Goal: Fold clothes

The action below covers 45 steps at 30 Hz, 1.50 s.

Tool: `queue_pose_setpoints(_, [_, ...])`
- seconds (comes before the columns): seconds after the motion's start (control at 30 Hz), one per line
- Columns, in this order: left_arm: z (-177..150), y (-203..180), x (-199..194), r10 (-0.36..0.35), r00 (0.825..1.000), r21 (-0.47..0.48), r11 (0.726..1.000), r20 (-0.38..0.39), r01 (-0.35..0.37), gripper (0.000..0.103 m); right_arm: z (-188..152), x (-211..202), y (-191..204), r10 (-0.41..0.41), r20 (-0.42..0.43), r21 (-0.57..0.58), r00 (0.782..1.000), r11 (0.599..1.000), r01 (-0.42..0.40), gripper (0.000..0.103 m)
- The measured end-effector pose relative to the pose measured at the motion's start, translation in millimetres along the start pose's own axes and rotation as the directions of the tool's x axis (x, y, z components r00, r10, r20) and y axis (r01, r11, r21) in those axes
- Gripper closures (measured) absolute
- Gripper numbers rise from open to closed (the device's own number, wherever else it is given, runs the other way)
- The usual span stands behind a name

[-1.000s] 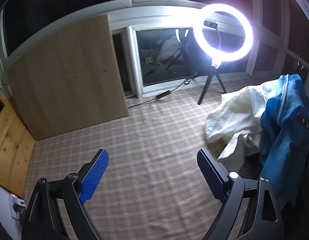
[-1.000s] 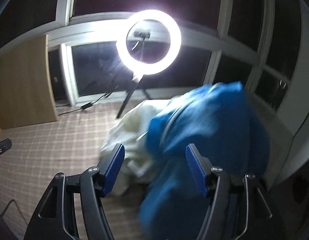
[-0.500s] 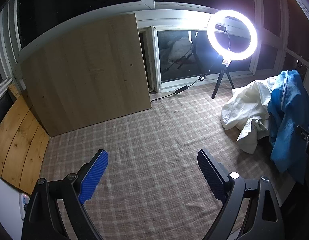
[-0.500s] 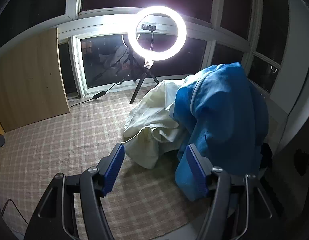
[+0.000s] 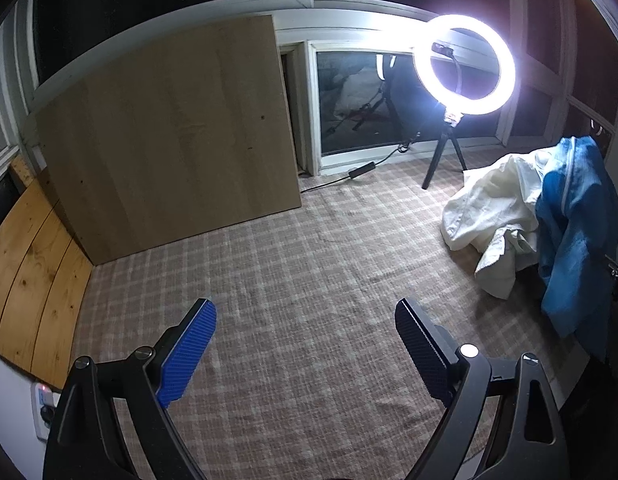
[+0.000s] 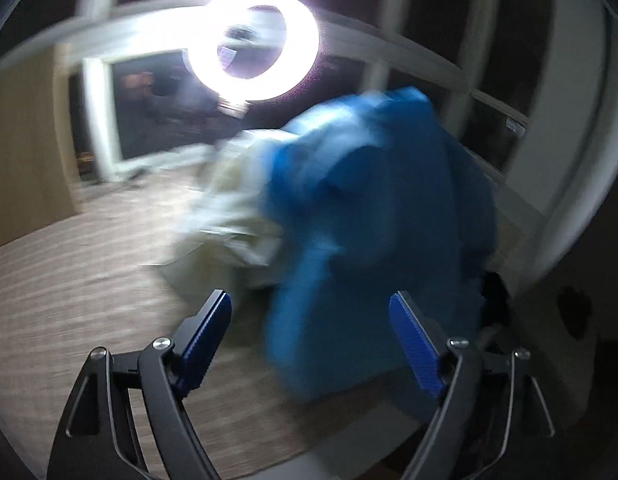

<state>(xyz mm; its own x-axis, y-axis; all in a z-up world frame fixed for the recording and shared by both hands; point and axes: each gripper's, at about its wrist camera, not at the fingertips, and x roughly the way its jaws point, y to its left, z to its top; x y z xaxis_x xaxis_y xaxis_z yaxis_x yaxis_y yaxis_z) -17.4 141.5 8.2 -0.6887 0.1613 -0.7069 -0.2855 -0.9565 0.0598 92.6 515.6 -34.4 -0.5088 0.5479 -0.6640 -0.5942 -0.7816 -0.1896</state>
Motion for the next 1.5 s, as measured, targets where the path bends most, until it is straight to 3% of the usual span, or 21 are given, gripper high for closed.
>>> queue_pose_setpoints(0.17, [0,-1,4,0.028,1.000,-0.019,0.999,-0.012,-0.028,0.012,2,69,-26,-0.064,-0.085,0.038,0.994,0.997,0.067,0.022])
queue_pose_setpoints(0.3, [0,-4,7,0.043,0.999,-0.024,0.999,-0.017,-0.043,0.012,5,111,-17,-0.017,-0.165,-0.019,0.986,1.000,0.014,0.023])
queue_pose_setpoints(0.37, [1,-5,8,0.048,0.999,-0.031,0.998,-0.018,-0.048,0.012,8,120,-14,0.004,-0.174,-0.058,0.985,0.998,-0.014,0.049])
queue_pose_setpoints(0.4, [2,-5,8,0.051,0.999,-0.035,0.998,-0.018,-0.052,0.012,11,121,-16,0.011,-0.170,-0.071,0.985,0.997,-0.024,0.085])
queue_pose_setpoints(0.43, [3,-5,9,0.055,0.998,-0.039,0.998,-0.018,-0.055,0.012,16,119,-18,0.018,-0.163,-0.082,0.987,0.996,-0.031,0.097])
queue_pose_setpoints(0.57, [4,-6,12,0.069,0.997,-0.056,0.996,-0.020,-0.070,0.012,55,91,-51,0.133,-0.047,-0.007,0.990,0.991,-0.133,0.101])
queue_pose_setpoints(0.73, [6,-7,13,0.080,0.997,-0.071,0.994,-0.013,-0.081,0.012,114,26,-76,0.171,0.132,-0.014,0.976,0.985,-0.171,0.102])
queue_pose_setpoints(0.9, [8,-10,13,0.087,0.996,-0.075,0.993,-0.001,-0.087,0.012,170,-40,-95,0.216,0.296,-0.036,0.930,0.976,-0.215,0.102])
queue_pose_setpoints(1.1, [11,-3,4,0.107,0.994,-0.073,0.992,0.019,-0.105,0.012,190,-99,-48,0.356,0.338,-0.199,0.871,0.932,-0.303,0.103])
queue_pose_setpoints(1.17, [11,2,-3,0.114,0.993,-0.063,0.992,0.033,-0.112,0.012,191,-110,-16,0.369,0.329,-0.263,0.869,0.920,-0.291,0.103])
queue_pose_setpoints(1.27, [8,12,-14,0.135,0.989,-0.054,0.990,0.054,-0.132,0.012,179,-105,4,0.423,0.219,-0.309,0.879,0.885,-0.349,0.101])
queue_pose_setpoints(1.3, [7,16,-16,0.143,0.988,-0.054,0.989,0.057,-0.140,0.012,174,-102,8,0.423,0.193,-0.312,0.885,0.882,-0.353,0.089])
queue_pose_setpoints(1.33, [7,20,-18,0.148,0.987,-0.055,0.988,0.059,-0.145,0.012,170,-100,11,0.423,0.167,-0.315,0.891,0.879,-0.358,0.064])
queue_pose_setpoints(1.4, [5,26,-20,0.155,0.986,-0.055,0.987,0.060,-0.152,0.012,160,-85,8,0.402,0.124,-0.295,0.907,0.888,-0.353,0.025])
queue_pose_setpoints(1.5, [2,29,-19,0.164,0.985,-0.048,0.986,0.057,-0.162,0.012,143,-36,-29,0.312,0.078,-0.184,0.947,0.938,-0.294,0.021])
